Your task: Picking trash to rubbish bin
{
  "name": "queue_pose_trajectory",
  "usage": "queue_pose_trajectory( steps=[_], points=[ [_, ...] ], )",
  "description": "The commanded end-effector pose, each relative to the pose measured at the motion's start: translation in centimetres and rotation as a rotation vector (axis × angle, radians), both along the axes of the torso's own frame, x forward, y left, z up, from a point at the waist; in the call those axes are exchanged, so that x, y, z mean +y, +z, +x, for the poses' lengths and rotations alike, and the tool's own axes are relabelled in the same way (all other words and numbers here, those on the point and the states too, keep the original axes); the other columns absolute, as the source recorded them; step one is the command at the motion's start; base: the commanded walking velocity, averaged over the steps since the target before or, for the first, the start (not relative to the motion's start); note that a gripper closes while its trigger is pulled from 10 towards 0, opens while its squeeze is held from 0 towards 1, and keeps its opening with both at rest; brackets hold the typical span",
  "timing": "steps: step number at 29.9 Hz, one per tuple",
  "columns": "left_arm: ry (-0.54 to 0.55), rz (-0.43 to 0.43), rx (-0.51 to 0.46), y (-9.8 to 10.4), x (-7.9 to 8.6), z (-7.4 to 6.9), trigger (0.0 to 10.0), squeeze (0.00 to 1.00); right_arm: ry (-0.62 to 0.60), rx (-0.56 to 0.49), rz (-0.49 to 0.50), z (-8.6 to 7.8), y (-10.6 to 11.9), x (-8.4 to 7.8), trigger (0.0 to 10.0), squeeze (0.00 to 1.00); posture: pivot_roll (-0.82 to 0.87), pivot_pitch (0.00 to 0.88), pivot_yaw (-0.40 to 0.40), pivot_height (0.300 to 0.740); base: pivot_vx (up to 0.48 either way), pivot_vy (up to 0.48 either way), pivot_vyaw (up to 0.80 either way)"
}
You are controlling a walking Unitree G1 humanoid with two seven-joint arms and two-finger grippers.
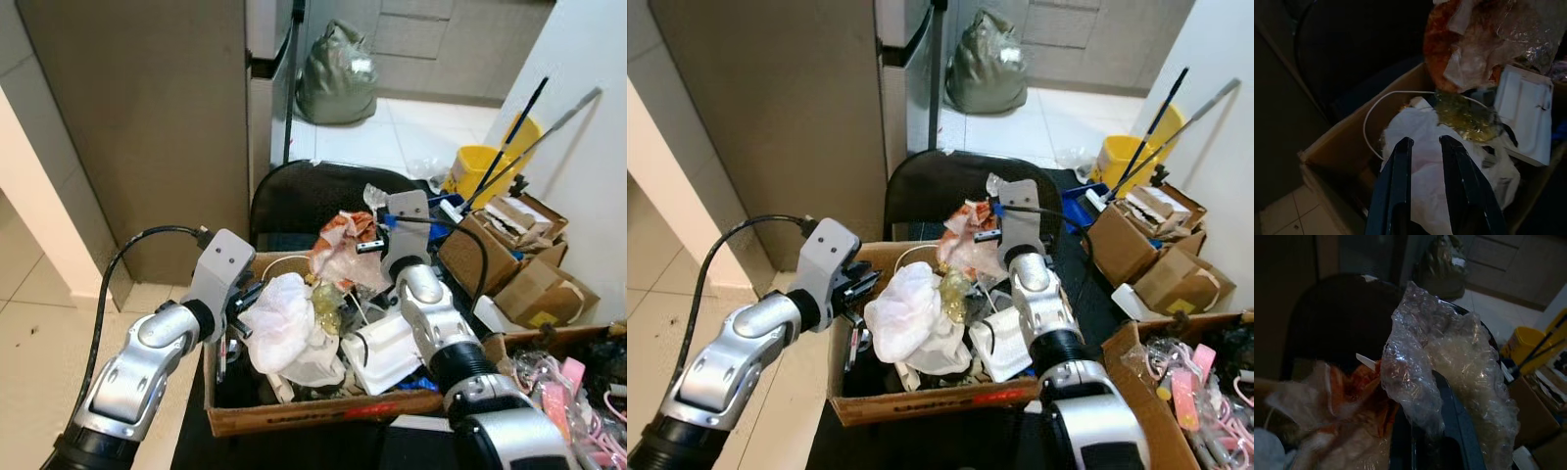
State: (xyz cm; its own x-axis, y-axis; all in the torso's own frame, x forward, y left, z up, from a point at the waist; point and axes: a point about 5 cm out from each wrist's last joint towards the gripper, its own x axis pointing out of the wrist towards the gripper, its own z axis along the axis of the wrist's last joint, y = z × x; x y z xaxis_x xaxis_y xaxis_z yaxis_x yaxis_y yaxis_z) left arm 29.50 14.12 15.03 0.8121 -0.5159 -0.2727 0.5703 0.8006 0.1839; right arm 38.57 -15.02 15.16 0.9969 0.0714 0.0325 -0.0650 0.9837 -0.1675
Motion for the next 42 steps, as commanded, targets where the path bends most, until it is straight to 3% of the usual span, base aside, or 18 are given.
queue_pose_trajectory(
  steps=[1,5,15,21,27,31,33,36,40,41,42],
  points=[
    [-0.009,0.027,0.032,-0.4,0.1,0.0,10.0,0.0,0.052,0.028,-0.001,-0.1,-0.6,0.6,10.0,0.0,0.01,0.106,-0.054,0.74,0.0,0.0,0.0],
    [-0.022,0.054,0.081,-0.9,0.4,-0.1,10.0,0.0,0.101,0.048,-0.01,0.0,-1.0,1.7,10.0,0.0,0.01,0.111,-0.057,0.74,0.0,0.0,0.0],
    [-0.013,0.045,0.045,-0.2,0.2,0.5,10.0,0.0,0.189,0.113,-0.095,0.4,-1.3,3.2,10.0,0.0,0.01,0.142,-0.058,0.74,0.0,0.0,0.0],
    [-0.048,0.05,0.064,-0.5,-0.2,-0.3,10.0,0.0,0.212,0.141,-0.168,0.1,-2.2,3.4,10.0,0.0,0.0,0.206,-0.053,0.74,0.0,0.0,0.0],
    [-0.123,0.009,0.069,-0.1,-1.1,-1.0,10.0,0.0,0.243,0.206,-0.34,-0.3,-3.5,3.2,10.0,0.0,-0.01,0.236,-0.047,0.74,0.0,0.0,0.0],
    [-0.131,0.004,0.072,-0.1,-1.2,-1.1,10.0,0.0,0.257,0.228,-0.368,-0.4,-3.8,3.2,10.0,0.0,-0.01,0.239,-0.045,0.74,0.0,0.0,0.0],
    [-0.18,0.014,0.108,-0.4,-1.5,-1.4,10.0,0.0,0.315,0.292,-0.441,-0.7,-4.7,3.4,10.0,0.0,-0.02,0.24,-0.041,0.74,0.0,0.0,0.0],
    [-0.197,0.031,0.133,-0.7,-1.5,-1.5,10.0,0.0,0.334,0.305,-0.46,-0.8,-4.8,3.5,10.0,0.0,-0.02,0.234,-0.04,0.74,0.0,0.0,0.0],
    [-0.193,0.04,0.148,-0.9,-1.3,-1.5,10.0,0.0,0.33,0.301,-0.398,-0.6,-4.4,3.4,10.0,0.02,-0.01,0.215,-0.038,0.74,0.0,0.0,0.0],
    [-0.19,0.047,0.146,-0.9,-1.2,-1.4,10.0,0.0,0.311,0.292,-0.353,-0.4,-4.0,3.2,10.0,1.0,-0.01,0.201,-0.037,0.74,0.0,0.0,0.0],
    [-0.19,0.047,0.146,-0.9,-1.2,-1.4,10.0,0.0,0.311,0.292,-0.353,-0.4,-4.0,3.2,10.0,1.0,-0.01,0.201,-0.037,0.74,0.0,0.0,0.0]
  ],
)
